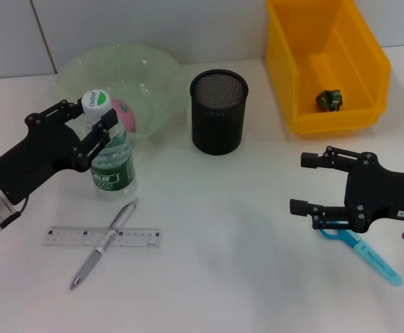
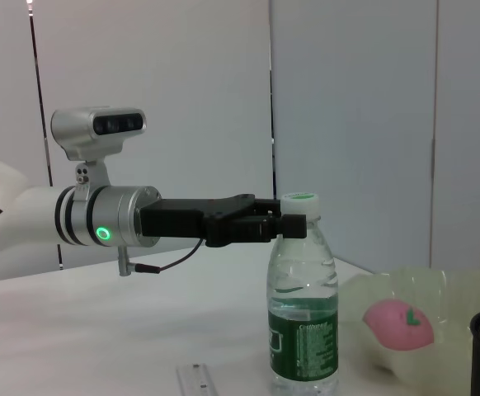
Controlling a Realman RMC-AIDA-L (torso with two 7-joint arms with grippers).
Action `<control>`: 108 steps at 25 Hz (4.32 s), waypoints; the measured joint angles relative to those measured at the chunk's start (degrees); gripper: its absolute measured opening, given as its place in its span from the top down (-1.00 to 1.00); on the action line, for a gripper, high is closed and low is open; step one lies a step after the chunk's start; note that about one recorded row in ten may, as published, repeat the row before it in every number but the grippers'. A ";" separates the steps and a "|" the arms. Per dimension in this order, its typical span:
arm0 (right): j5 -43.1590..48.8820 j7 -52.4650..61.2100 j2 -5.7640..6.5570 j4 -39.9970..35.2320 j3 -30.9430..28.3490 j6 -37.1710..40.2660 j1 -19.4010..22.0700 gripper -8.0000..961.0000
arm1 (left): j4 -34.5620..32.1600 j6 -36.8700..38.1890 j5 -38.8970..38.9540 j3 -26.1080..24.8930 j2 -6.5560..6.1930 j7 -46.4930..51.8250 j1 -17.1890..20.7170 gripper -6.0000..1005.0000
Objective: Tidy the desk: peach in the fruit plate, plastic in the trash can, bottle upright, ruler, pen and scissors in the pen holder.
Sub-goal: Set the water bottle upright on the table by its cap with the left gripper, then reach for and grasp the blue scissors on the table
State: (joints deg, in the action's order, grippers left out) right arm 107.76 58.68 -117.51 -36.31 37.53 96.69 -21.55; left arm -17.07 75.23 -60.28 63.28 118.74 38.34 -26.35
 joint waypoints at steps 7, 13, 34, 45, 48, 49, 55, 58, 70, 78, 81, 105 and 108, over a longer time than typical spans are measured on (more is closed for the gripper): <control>0.00 -0.01 -0.01 0.02 0.00 -0.07 -0.07 -0.72 | -0.03 0.08 0.27 -0.01 0.04 -0.02 0.37 0.09; 0.04 -0.03 -0.01 0.01 0.00 -0.11 -0.08 -0.72 | 0.52 0.10 0.86 -0.01 0.08 -0.03 0.37 0.04; 0.62 -0.06 -0.03 0.02 0.00 -0.10 -0.26 -0.72 | 0.18 2.44 3.14 -0.26 -0.01 0.33 2.32 -0.52; 0.32 7.88 0.53 -2.49 -1.57 -0.08 -0.67 -0.72 | -6.09 11.16 -1.67 1.43 -0.62 1.09 11.41 -0.56; 0.30 10.64 0.53 -4.14 -1.68 -0.42 -1.13 -0.72 | -9.67 11.54 -6.14 3.50 -0.65 3.06 13.47 -0.56; 0.34 12.12 0.50 -4.78 -1.64 -0.70 -1.37 -0.72 | -10.05 11.58 -7.31 3.93 -0.62 3.80 13.61 -0.56; 4.76 32.54 0.63 -16.30 -0.54 -0.48 -3.82 -0.71 | -10.90 11.67 -12.45 5.25 -0.53 7.34 13.37 -0.56; 8.63 43.70 0.71 -24.89 0.68 2.98 -4.90 -0.71 | -11.03 11.81 -13.04 5.26 -0.46 7.69 13.43 -0.56; 37.30 79.45 2.60 -43.10 10.24 13.70 -14.53 -0.71 | -10.56 13.33 -15.38 5.67 -0.15 5.68 14.09 -0.56; 50.58 84.69 -1.49 -48.89 19.83 19.00 -16.40 -0.71 | -10.52 13.17 -15.40 6.47 -0.16 4.30 13.87 -0.56; 51.60 86.27 -1.69 -49.55 22.09 18.84 -15.95 -0.71 | -10.41 13.10 -15.40 6.48 -0.12 3.36 13.98 -0.56; 55.40 95.58 -1.91 -36.52 33.76 5.30 -14.66 -0.71 | -8.49 12.90 -15.04 6.34 -0.09 -0.67 13.61 -0.56; 55.37 96.33 -1.95 -35.78 34.86 4.28 -14.59 -0.70 | -8.23 12.90 -15.03 6.23 -0.09 -0.70 13.52 -0.56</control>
State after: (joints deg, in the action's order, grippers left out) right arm 163.13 155.01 -119.45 -72.09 72.38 100.97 -36.13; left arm -25.30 88.13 -75.31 69.51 118.66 37.64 -12.83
